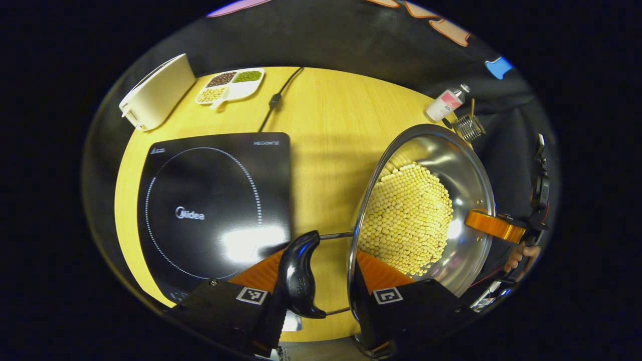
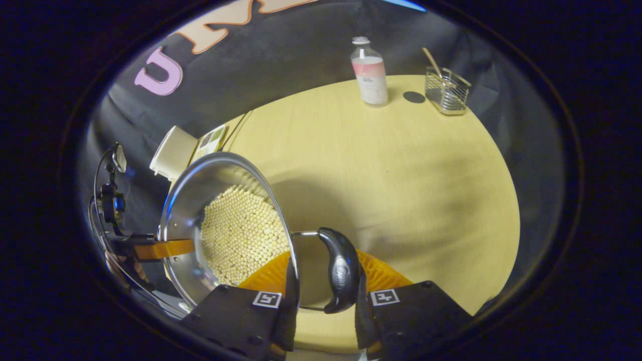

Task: First push the handle of the pot to place it horizontally, then grasp the pot with both hands and set it on the induction cooktop.

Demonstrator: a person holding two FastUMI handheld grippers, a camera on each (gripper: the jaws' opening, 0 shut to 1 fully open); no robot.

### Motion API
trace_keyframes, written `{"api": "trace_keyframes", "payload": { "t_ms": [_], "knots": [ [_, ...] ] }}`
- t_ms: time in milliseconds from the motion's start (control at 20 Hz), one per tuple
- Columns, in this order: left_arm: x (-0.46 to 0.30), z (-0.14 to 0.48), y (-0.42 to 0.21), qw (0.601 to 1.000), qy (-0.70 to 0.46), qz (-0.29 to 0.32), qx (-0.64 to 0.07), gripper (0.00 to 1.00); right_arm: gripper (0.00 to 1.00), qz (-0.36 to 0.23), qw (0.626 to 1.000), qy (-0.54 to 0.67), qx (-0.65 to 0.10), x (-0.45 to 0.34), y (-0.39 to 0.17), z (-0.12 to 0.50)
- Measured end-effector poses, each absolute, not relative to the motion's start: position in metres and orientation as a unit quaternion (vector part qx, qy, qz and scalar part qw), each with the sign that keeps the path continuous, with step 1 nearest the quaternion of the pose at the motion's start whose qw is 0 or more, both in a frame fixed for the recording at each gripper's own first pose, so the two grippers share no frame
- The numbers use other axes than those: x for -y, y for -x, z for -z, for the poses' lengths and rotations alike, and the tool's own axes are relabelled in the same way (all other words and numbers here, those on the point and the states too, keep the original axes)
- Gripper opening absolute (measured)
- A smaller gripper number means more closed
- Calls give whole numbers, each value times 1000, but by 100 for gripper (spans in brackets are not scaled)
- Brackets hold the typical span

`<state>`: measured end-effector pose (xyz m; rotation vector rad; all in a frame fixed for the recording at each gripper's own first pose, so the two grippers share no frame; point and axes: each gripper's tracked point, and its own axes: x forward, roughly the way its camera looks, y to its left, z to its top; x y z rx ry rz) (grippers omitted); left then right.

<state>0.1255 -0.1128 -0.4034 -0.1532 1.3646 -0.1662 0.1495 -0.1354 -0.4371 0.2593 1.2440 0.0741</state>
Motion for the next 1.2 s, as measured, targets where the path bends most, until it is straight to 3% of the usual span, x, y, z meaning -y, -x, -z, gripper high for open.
{"api": "trace_keyframes", "payload": {
  "t_ms": [450,500,550,600,650,750,800,850,900,950,1200],
  "knots": [
    [-4,410,-120,769,81,86,-629,63,42,-11,797,-105,-595,20,-138,443],
    [-21,410,-122,770,80,91,-626,63,49,-9,798,-103,-594,1,-136,444],
    [-37,412,-125,773,78,96,-622,63,42,-4,797,-103,-595,-14,-135,446],
    [-52,416,-126,771,76,101,-624,61,42,2,795,-104,-597,-29,-133,448],
    [-65,421,-127,769,75,105,-626,63,49,8,793,-103,-600,-42,-133,450],
    [-90,426,-127,763,78,110,-633,62,50,17,791,-97,-603,-65,-132,452],
    [-102,424,-136,772,76,116,-621,62,42,20,793,-97,-601,-77,-135,450],
    [-108,425,-139,772,70,120,-620,62,42,22,790,-98,-605,-87,-136,451],
    [-116,424,-144,774,63,124,-618,61,50,26,789,-100,-605,-96,-137,453],
    [-124,427,-151,779,57,127,-611,62,43,30,788,-103,-607,-103,-141,455],
    [-162,428,-167,795,28,136,-591,61,43,34,787,-110,-606,-140,-152,462]
  ]
}}
